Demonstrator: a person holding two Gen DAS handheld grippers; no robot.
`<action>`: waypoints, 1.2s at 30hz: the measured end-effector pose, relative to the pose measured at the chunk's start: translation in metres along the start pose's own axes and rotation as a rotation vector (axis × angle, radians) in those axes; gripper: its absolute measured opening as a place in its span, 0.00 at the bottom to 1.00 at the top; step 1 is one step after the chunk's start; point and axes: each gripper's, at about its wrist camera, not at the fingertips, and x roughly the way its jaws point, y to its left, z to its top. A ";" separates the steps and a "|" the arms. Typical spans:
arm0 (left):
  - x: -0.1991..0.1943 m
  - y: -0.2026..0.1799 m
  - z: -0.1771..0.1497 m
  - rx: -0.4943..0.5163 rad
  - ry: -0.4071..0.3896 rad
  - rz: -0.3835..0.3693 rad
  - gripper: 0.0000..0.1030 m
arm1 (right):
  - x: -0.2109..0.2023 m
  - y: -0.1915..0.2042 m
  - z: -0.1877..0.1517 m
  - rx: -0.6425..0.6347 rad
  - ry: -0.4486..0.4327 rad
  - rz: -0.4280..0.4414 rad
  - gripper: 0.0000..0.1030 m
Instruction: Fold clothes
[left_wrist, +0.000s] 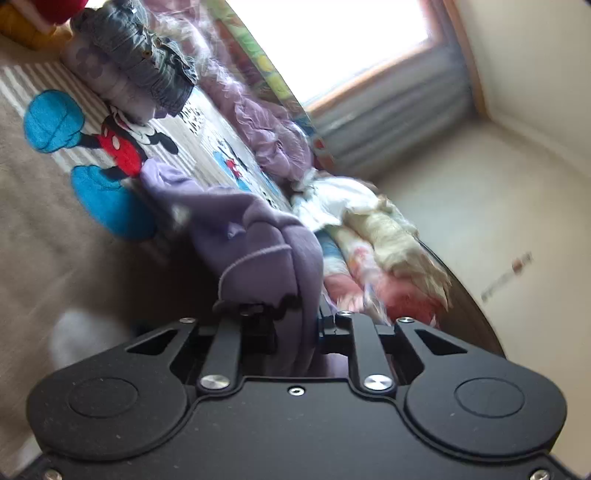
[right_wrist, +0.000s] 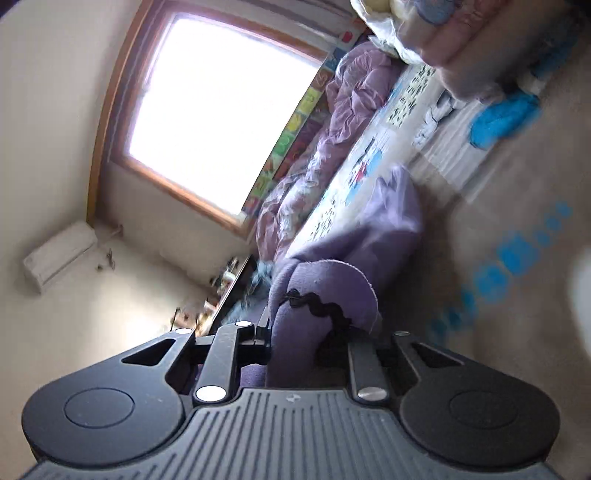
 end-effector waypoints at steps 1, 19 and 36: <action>-0.006 0.011 -0.014 -0.002 0.038 0.057 0.16 | -0.008 -0.013 -0.009 0.017 0.015 -0.045 0.21; -0.032 0.008 -0.062 -0.137 0.120 0.292 0.08 | -0.034 -0.017 -0.052 0.131 0.089 -0.289 0.14; -0.058 -0.024 -0.049 0.116 0.118 0.414 0.46 | -0.071 0.023 -0.042 -0.204 0.018 -0.353 0.39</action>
